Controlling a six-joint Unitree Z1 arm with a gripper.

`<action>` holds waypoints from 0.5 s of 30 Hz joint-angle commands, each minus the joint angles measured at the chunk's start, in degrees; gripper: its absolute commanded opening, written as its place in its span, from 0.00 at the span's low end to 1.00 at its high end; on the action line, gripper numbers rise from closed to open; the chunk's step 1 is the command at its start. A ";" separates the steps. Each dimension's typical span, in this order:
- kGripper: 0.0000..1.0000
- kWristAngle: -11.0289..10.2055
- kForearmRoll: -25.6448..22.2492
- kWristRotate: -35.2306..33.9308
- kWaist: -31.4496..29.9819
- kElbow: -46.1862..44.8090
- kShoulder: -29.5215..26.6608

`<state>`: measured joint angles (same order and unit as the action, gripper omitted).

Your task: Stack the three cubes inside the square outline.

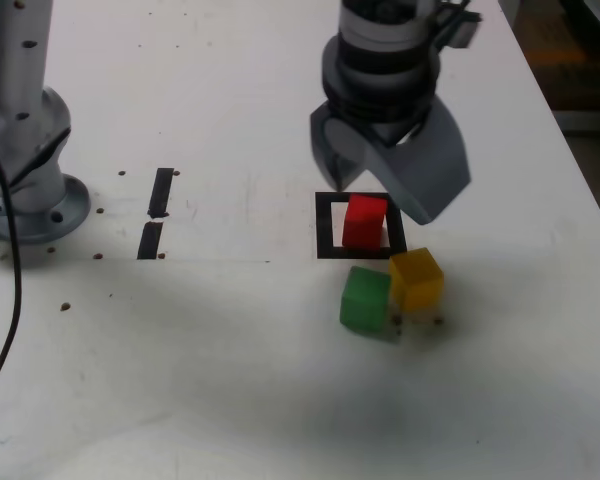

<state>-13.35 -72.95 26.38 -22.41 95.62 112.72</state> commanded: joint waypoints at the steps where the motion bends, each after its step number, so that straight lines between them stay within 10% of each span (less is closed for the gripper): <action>1: 1.00 -0.44 0.11 2.98 -0.37 1.52 0.56; 15: 1.00 -0.33 1.28 10.41 -1.45 3.98 2.45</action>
<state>-13.79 -71.91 36.65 -23.63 99.25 114.77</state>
